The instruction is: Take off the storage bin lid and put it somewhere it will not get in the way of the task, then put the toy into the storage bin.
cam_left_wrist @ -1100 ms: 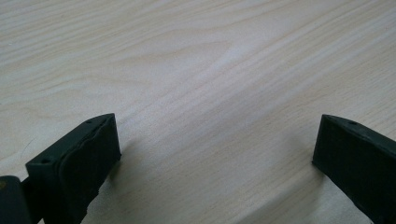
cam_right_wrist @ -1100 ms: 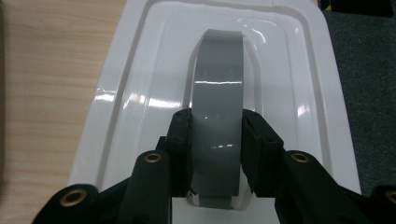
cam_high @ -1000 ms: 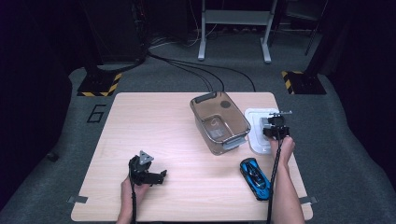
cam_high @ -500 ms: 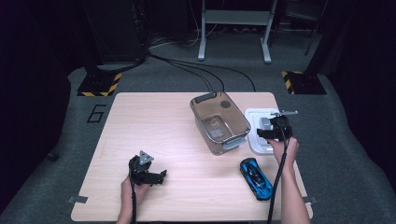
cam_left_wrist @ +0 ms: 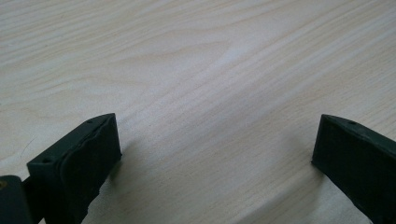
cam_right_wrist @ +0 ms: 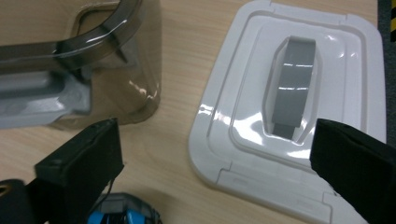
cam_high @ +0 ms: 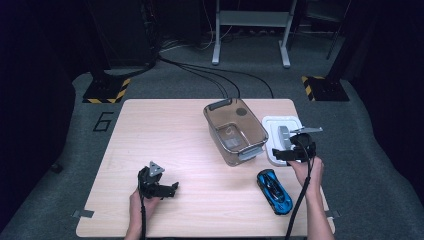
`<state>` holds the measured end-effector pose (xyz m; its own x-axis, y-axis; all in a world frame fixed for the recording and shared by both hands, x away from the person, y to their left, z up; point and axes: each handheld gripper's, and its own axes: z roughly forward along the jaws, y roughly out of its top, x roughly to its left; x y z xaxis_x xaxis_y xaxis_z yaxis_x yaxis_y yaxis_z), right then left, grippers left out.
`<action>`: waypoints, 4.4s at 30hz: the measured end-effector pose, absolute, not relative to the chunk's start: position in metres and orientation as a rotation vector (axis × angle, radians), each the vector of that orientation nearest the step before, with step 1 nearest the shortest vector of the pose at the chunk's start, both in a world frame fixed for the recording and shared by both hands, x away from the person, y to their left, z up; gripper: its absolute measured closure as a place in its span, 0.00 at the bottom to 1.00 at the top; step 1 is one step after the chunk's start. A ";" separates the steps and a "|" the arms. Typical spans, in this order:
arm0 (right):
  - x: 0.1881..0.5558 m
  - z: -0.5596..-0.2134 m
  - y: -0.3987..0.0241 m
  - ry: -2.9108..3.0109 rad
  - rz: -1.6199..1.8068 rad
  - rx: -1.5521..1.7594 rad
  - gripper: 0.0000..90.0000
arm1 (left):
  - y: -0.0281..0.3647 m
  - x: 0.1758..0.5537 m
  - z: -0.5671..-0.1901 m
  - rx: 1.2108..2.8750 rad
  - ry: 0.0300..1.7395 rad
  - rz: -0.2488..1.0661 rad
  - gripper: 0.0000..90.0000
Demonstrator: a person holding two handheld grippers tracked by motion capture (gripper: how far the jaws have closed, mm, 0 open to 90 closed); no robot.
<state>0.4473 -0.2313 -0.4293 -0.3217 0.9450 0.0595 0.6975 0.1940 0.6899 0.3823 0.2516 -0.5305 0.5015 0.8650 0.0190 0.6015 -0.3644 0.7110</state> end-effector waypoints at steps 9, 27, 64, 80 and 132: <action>0.428 -0.430 -0.218 2.162 0.880 1.491 0.00 | 0.252 0.382 -0.530 2.097 1.198 0.523 0.01; 0.416 -0.465 -0.185 2.316 0.784 1.533 0.00 | 0.251 0.382 -0.531 2.094 1.195 0.524 0.01; 0.419 -0.481 -0.171 2.380 0.667 1.561 0.27 | 0.252 0.382 -0.531 2.095 1.195 0.524 0.01; 0.402 -0.437 -0.179 2.296 0.721 1.507 0.27 | 0.251 0.382 -0.531 2.095 1.195 0.523 0.01; 0.463 -0.371 -0.208 2.219 0.645 1.519 0.27 | 0.252 0.382 -0.531 2.095 1.195 0.523 0.01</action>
<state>0.4634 -0.2082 -0.3714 -0.3479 0.9363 -0.0473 0.7652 0.3128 0.5628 0.3822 0.2516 -0.5305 0.5023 0.8645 0.0181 0.6002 -0.3636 0.7124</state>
